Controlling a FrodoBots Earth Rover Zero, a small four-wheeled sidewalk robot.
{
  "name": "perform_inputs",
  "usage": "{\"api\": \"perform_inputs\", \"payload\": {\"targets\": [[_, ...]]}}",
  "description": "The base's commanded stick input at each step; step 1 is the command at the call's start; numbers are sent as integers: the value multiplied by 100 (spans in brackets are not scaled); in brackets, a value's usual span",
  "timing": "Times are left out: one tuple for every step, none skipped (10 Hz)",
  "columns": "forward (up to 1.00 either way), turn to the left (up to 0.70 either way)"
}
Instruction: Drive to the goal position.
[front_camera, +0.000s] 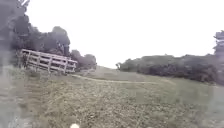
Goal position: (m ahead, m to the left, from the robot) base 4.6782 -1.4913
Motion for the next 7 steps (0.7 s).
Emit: {"api": "perform_inputs", "payload": {"targets": [[70, -35], [70, -35], [70, -35], [70, -35], [70, -35], [70, -24], [70, -8]]}}
